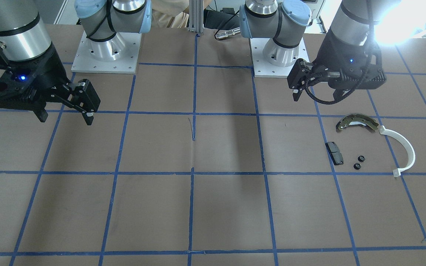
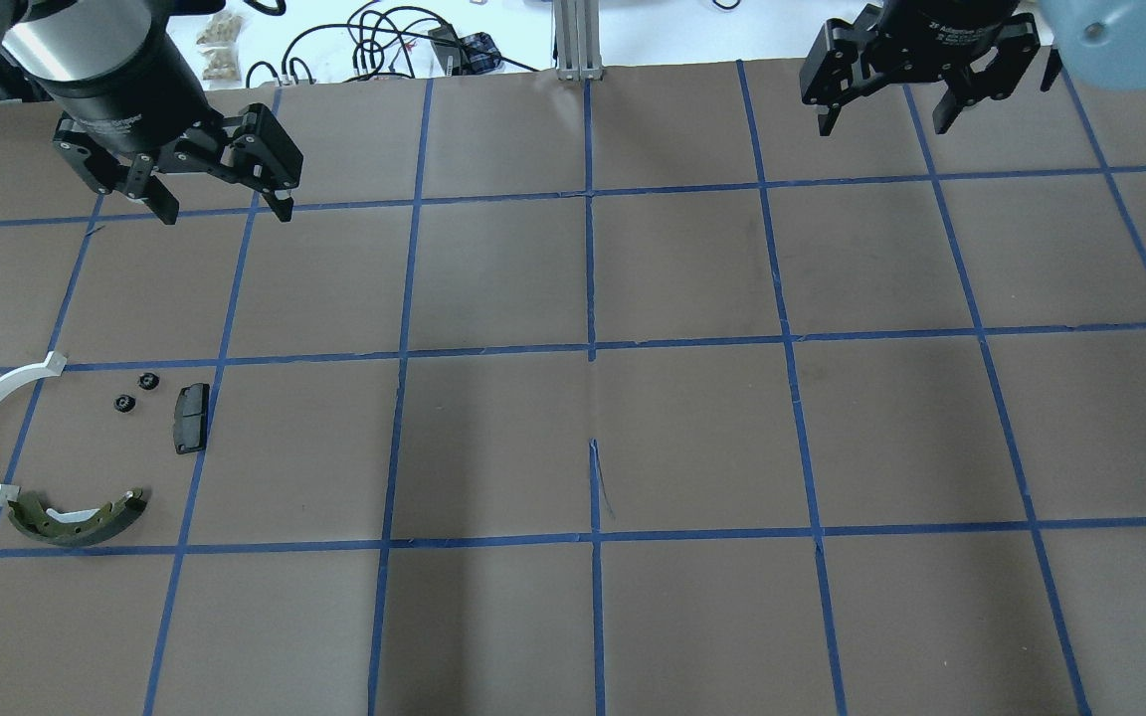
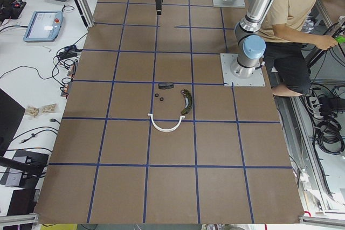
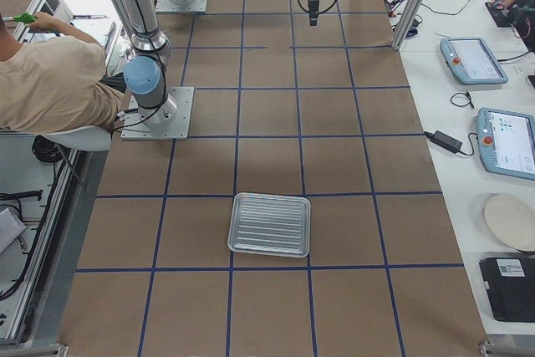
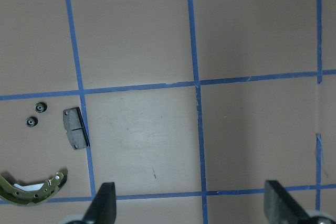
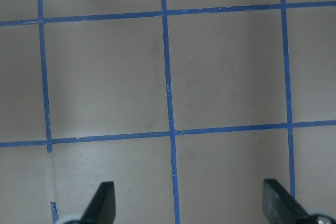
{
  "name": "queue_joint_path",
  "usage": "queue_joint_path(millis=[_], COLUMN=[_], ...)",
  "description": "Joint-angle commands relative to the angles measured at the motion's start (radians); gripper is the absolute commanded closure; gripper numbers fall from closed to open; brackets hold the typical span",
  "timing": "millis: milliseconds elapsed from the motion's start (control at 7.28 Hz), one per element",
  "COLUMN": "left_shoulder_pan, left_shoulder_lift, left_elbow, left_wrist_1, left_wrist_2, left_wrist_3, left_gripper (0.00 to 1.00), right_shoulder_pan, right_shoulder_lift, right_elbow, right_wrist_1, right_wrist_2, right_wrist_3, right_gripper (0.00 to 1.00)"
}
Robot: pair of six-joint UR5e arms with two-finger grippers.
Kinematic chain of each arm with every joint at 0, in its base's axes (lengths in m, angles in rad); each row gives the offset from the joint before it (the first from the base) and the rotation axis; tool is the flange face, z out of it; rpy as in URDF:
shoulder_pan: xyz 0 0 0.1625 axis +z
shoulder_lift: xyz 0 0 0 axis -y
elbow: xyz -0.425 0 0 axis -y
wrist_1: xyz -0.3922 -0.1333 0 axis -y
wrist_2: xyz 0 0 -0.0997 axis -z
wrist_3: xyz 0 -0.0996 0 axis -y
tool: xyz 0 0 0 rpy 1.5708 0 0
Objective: Place bearing gear from tray to pile
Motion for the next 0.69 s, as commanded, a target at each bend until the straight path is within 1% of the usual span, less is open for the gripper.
queue_joint_path(millis=[0, 549], left_shoulder_pan=[-0.001, -0.025], left_shoulder_lift=[-0.013, -0.001], left_elbow=[0.007, 0.001], left_wrist_1=[0.016, 0.033], left_wrist_2=[-0.005, 0.000], left_wrist_3=[-0.013, -0.015], left_gripper=[0.00, 0.00], right_shoulder_pan=[0.000, 0.000], right_shoulder_lift=[-0.001, 0.001], right_elbow=[0.001, 0.000], right_wrist_1=[0.000, -0.001], right_wrist_2=[-0.001, 0.002], right_wrist_3=[0.000, 0.000], right_gripper=[0.00, 0.00])
